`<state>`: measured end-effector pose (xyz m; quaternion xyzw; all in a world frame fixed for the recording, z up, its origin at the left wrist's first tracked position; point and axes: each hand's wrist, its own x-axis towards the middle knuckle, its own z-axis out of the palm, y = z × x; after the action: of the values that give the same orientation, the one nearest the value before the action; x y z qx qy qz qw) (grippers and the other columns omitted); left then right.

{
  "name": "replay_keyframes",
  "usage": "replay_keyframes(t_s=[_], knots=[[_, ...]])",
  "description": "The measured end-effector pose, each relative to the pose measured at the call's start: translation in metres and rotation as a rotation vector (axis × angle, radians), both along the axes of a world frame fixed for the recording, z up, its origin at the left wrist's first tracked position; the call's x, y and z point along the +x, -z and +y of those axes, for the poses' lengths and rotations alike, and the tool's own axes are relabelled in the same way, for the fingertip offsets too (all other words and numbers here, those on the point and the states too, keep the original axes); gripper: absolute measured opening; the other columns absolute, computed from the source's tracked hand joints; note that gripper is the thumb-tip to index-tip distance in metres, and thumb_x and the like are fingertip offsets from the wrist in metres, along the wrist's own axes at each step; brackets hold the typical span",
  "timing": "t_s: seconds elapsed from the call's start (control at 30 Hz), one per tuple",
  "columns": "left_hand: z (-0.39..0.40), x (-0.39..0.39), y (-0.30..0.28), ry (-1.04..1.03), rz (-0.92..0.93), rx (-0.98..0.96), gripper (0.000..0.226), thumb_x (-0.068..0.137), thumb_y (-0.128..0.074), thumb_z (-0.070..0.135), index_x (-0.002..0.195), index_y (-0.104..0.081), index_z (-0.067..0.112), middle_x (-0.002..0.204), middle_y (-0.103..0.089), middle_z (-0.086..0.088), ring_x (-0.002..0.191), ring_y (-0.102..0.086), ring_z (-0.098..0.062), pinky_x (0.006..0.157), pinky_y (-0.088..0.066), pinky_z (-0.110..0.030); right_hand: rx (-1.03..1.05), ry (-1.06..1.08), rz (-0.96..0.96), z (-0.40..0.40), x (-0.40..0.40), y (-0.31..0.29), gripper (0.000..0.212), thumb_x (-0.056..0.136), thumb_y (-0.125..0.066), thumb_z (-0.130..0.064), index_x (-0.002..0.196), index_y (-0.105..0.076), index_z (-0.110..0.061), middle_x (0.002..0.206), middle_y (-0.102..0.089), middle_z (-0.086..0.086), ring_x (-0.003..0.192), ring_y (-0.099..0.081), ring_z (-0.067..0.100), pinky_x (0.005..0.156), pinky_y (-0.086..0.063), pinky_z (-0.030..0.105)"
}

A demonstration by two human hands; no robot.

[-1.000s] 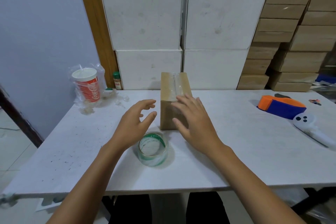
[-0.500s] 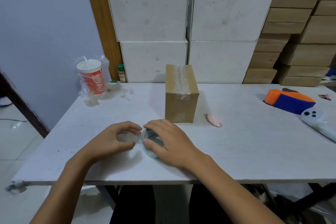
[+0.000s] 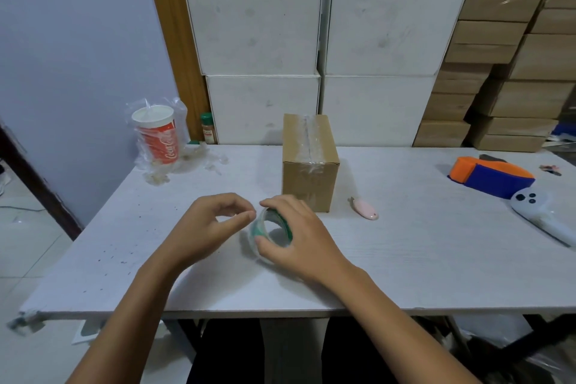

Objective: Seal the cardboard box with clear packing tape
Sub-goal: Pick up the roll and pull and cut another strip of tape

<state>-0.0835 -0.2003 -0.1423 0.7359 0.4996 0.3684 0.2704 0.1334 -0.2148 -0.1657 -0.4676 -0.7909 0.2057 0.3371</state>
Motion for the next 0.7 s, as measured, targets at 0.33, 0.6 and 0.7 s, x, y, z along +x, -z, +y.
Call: replay_keyframes(t_s=[0.33, 0.6, 0.7], knots=[[0.018, 0.075, -0.023, 0.101, -0.102, 0.036, 0.006, 0.096, -0.077, 0.015, 0.097, -0.083, 0.018, 0.088, -0.081, 0.004, 0.086, -0.076, -0.012, 0.081, -0.062, -0.022, -0.078, 0.103, 0.274, -0.001, 0.050, 0.000, 0.046, 0.090, -0.069, -0.033, 0.135, -0.060, -0.033, 0.129, -0.060, -0.017, 0.122, -0.060, 0.004, 0.103, -0.052, 0.029], [0.021, 0.109, -0.017, 0.113, -0.199, 0.024, 0.010, 0.096, -0.078, 0.014, 0.105, -0.083, 0.017, 0.095, -0.082, -0.002, 0.089, -0.076, -0.015, 0.080, -0.060, -0.020, -0.211, 0.172, 0.463, -0.005, 0.070, 0.005, 0.044, 0.095, -0.068, -0.039, 0.138, -0.060, -0.041, 0.136, -0.066, -0.020, 0.131, -0.060, 0.002, 0.110, -0.053, 0.034], [0.023, 0.110, -0.015, 0.119, -0.220, 0.020, 0.013, 0.097, -0.077, 0.013, 0.109, -0.081, 0.017, 0.096, -0.083, -0.002, 0.091, -0.077, -0.016, 0.081, -0.060, -0.020, -0.167, 0.233, 0.507, -0.001, 0.068, 0.000, 0.026, 0.101, -0.067, -0.033, 0.127, -0.070, -0.035, 0.128, -0.072, -0.017, 0.126, -0.064, 0.003, 0.105, -0.053, 0.028]])
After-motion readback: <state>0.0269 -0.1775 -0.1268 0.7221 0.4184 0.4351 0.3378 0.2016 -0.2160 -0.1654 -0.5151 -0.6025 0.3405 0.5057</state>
